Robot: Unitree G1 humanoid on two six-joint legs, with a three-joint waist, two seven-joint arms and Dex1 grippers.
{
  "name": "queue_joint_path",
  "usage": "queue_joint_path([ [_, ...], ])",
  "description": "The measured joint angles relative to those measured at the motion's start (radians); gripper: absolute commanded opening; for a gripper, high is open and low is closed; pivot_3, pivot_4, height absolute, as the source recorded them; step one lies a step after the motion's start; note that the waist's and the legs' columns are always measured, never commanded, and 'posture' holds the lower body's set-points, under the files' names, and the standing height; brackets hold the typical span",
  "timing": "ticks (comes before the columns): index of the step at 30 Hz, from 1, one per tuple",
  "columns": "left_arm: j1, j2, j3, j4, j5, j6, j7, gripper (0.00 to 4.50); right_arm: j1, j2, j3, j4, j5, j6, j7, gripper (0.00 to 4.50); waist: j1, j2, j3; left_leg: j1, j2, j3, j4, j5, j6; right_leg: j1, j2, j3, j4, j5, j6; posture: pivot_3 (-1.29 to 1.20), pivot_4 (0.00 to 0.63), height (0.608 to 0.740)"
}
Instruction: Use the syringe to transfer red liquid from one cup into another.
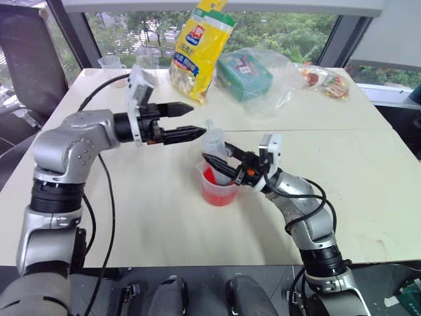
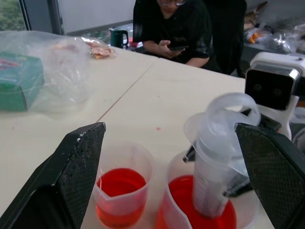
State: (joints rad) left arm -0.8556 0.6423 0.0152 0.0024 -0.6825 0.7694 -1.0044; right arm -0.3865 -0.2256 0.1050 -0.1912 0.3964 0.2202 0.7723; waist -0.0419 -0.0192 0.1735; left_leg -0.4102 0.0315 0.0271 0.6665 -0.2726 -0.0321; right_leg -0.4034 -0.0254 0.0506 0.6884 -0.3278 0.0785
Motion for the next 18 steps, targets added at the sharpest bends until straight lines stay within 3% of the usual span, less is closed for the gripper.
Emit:
queue_joint_path([
  [9,-0.017,-0.068,-0.032,0.031,0.026,-0.016,-0.032,4.50,0.000,-0.016,0.004,-0.003,0.002,0.000,0.013,1.38,-0.001,0.000,0.000,0.000,0.000,0.000,0.000,0.000,0.000,0.000,0.000,0.000,0.000,0.000,0.000,0.00,0.150,0.740],
  [13,-0.019,-0.100,-0.033,0.036,0.029,-0.015,-0.040,3.18,0.000,-0.025,0.003,-0.003,0.002,0.003,0.015,1.38,0.001,0.000,0.000,0.000,0.000,0.000,0.000,0.000,0.000,0.000,0.000,0.000,0.000,0.000,0.000,0.00,0.150,0.740],
  [18,-0.019,-0.123,-0.038,0.034,0.026,-0.012,-0.063,0.65,-0.002,-0.030,-0.003,-0.003,0.002,0.015,0.008,1.38,0.000,0.000,0.000,0.000,0.000,0.000,0.001,0.000,0.000,0.001,0.000,0.000,0.000,0.000,0.000,0.00,0.150,0.740],
])
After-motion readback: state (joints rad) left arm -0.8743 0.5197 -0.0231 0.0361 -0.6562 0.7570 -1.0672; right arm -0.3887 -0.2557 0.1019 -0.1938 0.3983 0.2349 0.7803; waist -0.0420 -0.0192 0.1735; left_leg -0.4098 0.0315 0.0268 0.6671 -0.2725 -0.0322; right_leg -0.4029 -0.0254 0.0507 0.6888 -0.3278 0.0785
